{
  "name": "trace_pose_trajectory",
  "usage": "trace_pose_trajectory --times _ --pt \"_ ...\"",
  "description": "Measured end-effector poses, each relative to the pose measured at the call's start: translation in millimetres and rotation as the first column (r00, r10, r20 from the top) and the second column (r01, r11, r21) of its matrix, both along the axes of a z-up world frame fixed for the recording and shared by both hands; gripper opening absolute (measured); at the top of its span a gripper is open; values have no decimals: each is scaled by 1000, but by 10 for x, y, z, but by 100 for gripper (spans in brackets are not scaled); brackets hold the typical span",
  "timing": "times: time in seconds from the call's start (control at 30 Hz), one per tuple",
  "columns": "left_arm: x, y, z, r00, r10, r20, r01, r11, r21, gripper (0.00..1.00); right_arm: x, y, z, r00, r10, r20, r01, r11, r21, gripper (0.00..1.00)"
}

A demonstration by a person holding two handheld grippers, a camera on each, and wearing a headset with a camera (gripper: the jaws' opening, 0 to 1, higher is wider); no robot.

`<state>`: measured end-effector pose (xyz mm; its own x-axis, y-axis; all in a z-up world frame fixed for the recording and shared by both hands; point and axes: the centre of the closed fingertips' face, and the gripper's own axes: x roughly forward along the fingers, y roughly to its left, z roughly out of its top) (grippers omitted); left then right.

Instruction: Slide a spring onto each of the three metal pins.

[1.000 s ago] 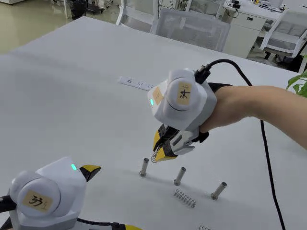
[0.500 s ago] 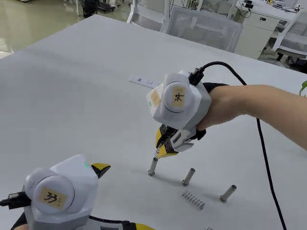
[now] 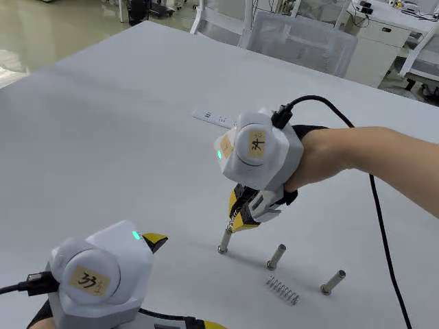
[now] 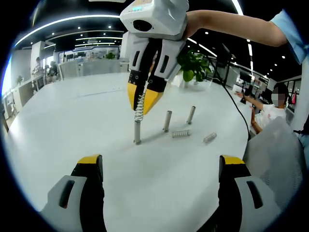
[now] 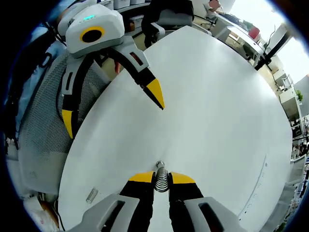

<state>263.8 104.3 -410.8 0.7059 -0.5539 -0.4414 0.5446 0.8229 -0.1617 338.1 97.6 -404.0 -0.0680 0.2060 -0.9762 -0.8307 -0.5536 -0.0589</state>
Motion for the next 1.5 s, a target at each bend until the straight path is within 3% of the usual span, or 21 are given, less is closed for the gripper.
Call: trace_pose_trajectory --times 0.73,1.5 --pt "12 -7 -16 1000 9 -14 -10 1000 -13 98 68 -30 -76 1000 2 2 -2 1000 -20 7" --pt "-18 41 -54 999 17 -42 -18 1000 -22 96 61 -1 -424 1000 13 -8 -13 997 -77 7"
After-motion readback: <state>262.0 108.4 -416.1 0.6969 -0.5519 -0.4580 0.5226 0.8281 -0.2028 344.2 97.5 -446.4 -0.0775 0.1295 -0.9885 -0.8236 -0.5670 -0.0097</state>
